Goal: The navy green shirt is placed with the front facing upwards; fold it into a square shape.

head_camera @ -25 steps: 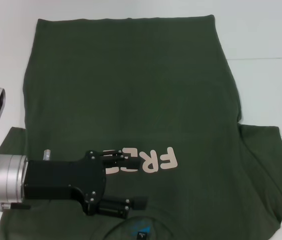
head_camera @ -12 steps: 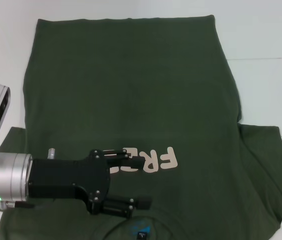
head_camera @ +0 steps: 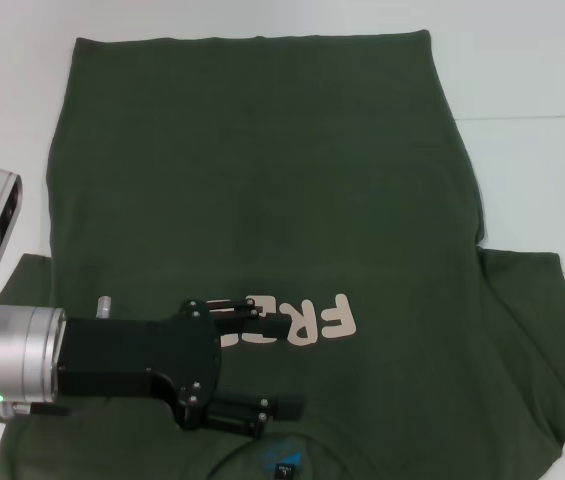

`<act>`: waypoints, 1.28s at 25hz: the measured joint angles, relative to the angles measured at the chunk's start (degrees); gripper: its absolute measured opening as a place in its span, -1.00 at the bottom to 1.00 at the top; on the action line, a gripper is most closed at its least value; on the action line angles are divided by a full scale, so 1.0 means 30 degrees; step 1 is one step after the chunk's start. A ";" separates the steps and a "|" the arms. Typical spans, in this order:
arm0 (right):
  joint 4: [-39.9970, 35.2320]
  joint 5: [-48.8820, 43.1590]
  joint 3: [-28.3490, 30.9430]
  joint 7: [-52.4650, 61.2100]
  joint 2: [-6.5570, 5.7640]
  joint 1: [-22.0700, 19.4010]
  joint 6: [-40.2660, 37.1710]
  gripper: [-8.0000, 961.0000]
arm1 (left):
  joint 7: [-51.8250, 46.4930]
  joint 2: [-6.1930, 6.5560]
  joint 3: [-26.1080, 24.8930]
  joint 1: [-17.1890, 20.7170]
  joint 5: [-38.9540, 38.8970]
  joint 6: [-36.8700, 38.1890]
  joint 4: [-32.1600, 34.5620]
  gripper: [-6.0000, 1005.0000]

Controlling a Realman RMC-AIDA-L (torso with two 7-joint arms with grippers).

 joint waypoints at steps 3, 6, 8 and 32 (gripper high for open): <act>0.0043 0.0016 0.0115 0.0058 0.0066 0.0084 0.0046 0.84 | 0.0022 0.0015 -0.0001 -0.0042 -0.0001 0.0001 0.0008 0.74; 0.0057 0.0071 0.0178 0.0114 0.0090 0.0184 0.0072 0.83 | 0.0030 0.0001 0.0000 -0.0085 0.0031 0.0002 0.0012 0.74; 0.0084 0.0186 0.0168 0.0166 0.0093 0.0233 0.0089 0.83 | 0.0031 -0.0003 0.0000 -0.0094 0.0044 0.0002 0.0011 0.74; 0.1075 0.0106 -0.0631 0.0635 0.0036 0.0463 0.0571 0.33 | 0.0353 -0.0003 0.0336 -0.0120 -0.0090 -0.0294 -0.0138 0.74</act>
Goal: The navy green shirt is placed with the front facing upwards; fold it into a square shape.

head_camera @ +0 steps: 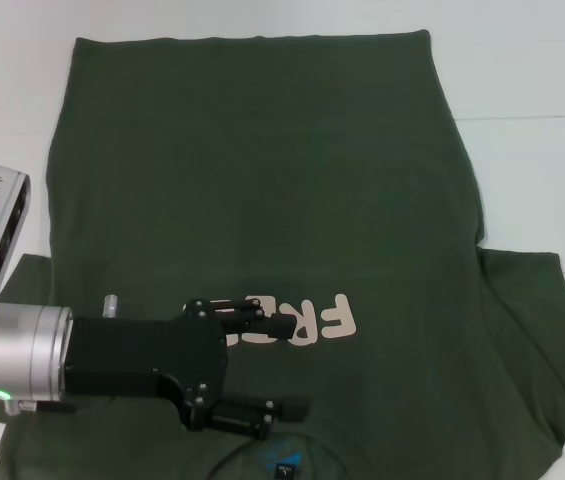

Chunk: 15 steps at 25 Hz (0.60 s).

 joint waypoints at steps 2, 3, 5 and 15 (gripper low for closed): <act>0.0010 -0.0006 -0.0095 0.0034 0.0045 -0.0016 0.0065 0.33 | 0.0000 0.0000 0.0061 -0.0006 -0.0004 0.0001 0.0000 0.74; 0.0035 -0.0007 -0.0132 0.0034 0.0064 -0.0010 0.0114 0.33 | 0.0000 0.0000 0.0068 -0.0012 -0.0007 0.0001 0.0000 0.74; 0.0158 -0.0007 -0.0180 0.0034 0.0089 0.0023 0.0195 0.33 | 0.0001 0.0000 0.0074 -0.0018 -0.0010 -0.0001 0.0000 0.74; 0.0364 -0.0008 -0.0212 0.0061 0.0134 0.0068 0.0462 0.33 | 0.0001 0.0000 0.0075 -0.0056 -0.0017 0.0002 0.0002 0.74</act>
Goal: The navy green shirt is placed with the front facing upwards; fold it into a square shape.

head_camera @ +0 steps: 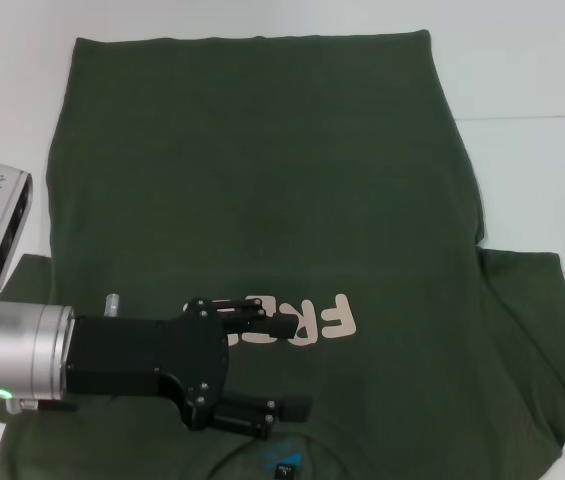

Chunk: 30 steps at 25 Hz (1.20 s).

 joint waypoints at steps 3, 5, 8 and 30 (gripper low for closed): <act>0.0002 0.0021 0.0000 0.0001 0.0003 0.0000 0.0023 0.30 | 0.0068 0.0000 -0.0023 -0.0002 -0.0007 0.0000 0.0000 0.74; 0.0002 0.0068 -0.0001 0.0009 0.0003 0.0009 0.0035 0.27 | 0.0126 0.0000 -0.0031 -0.0002 -0.0021 -0.0031 0.0001 0.74; 0.0001 0.0077 -0.0035 0.0007 0.0030 0.0050 0.0082 0.22 | 0.0146 0.0000 -0.0024 -0.0002 -0.0062 -0.0157 0.0001 0.74; -0.0068 0.0009 -0.0573 0.0018 0.0148 0.0151 0.0414 -0.96 | 0.0669 0.0007 -0.0148 -0.0079 -0.0713 -0.0535 0.0000 0.74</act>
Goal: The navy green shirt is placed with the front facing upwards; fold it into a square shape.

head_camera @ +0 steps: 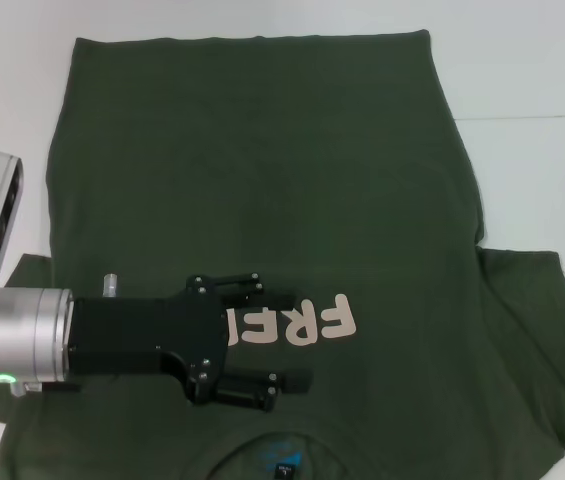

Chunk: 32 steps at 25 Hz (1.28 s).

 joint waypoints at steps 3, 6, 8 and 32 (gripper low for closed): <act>-0.0255 -0.0099 -0.0037 0.0009 -0.0072 -0.0180 0.0637 -0.99 | 0.0003 0.0016 -0.0001 0.0001 -0.0106 -0.0008 0.0001 0.74; -0.0700 -0.0512 -0.0097 0.0160 -0.0374 -0.0484 0.2323 -0.99 | -0.0031 0.0020 0.0009 0.0002 -0.0108 -0.0075 0.0000 0.74; -0.0727 -0.0522 -0.0125 0.0162 -0.0453 -0.0544 0.2845 -0.99 | -0.0091 0.0019 0.0017 -0.0004 -0.0108 -0.0150 -0.0005 0.74; -0.1719 -0.0023 -0.1224 -0.0321 -0.0429 -0.0010 0.5834 -0.98 | -0.0870 -0.0007 0.0000 0.0102 -0.0757 -0.0200 -0.0263 0.74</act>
